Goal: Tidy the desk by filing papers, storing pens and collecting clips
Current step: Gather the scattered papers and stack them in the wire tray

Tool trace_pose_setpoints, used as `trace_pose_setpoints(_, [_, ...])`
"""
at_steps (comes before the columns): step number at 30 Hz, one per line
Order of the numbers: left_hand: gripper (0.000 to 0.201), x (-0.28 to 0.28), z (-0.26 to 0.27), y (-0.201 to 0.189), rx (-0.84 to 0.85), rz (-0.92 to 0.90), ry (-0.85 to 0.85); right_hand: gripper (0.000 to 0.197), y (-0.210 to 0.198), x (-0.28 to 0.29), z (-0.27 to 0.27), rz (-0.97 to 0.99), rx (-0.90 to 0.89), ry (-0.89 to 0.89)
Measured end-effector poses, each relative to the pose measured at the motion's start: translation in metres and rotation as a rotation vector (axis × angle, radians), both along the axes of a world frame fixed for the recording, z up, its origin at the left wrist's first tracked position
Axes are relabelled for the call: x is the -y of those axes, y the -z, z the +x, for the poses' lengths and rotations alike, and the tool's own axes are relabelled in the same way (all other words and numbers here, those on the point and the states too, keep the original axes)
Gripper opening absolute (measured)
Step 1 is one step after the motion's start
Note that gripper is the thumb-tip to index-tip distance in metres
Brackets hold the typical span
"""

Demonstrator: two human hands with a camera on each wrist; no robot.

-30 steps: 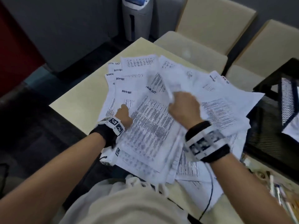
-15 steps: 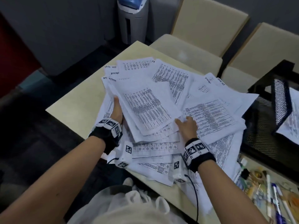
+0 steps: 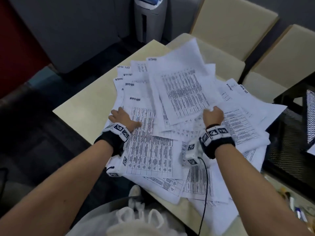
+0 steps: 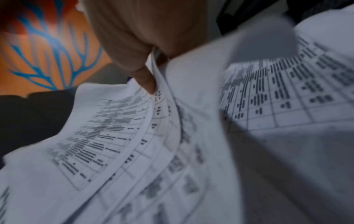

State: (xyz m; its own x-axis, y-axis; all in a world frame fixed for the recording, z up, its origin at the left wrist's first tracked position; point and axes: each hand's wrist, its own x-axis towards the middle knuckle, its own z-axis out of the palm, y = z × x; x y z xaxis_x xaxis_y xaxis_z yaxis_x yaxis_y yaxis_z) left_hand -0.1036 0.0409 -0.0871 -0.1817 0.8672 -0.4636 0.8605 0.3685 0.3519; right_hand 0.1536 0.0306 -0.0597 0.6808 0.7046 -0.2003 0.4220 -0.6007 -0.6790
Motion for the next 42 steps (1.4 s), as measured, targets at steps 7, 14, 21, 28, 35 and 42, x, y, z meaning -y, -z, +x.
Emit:
trace_pose_setpoints(7, [0.05, 0.007, -0.012, 0.016, 0.215, 0.03, 0.014, 0.039, 0.006, -0.015, -0.018, 0.008, -0.258, -0.023])
trace_pose_setpoints(14, [0.013, -0.006, -0.026, 0.009, 0.31, 0.011, -0.085, 0.044, -0.004, 0.047, -0.031, 0.054, -0.378, -0.043])
trace_pose_setpoints(21, [0.034, 0.005, -0.012, 0.012, 0.327, 0.019, -0.151, 0.042, -0.008, 0.082, -0.051, 0.498, -0.404, 0.232])
trace_pose_setpoints(28, [0.037, 0.003, -0.015, 0.017, 0.336, 0.1, -0.208, 0.043, -0.046, 0.078, -0.025, 0.679, -0.488, 0.35])
trace_pose_setpoints(35, [0.021, 0.011, -0.017, 0.016, 0.297, 0.116, -0.197, 0.024, -0.075, 0.082, -0.016, 0.818, -0.413, 0.555])
trace_pose_setpoints(42, [0.021, 0.005, -0.016, 0.026, 0.41, 0.105, -0.203, 0.032, -0.084, 0.07, -0.018, 0.81, -0.409, 0.335])
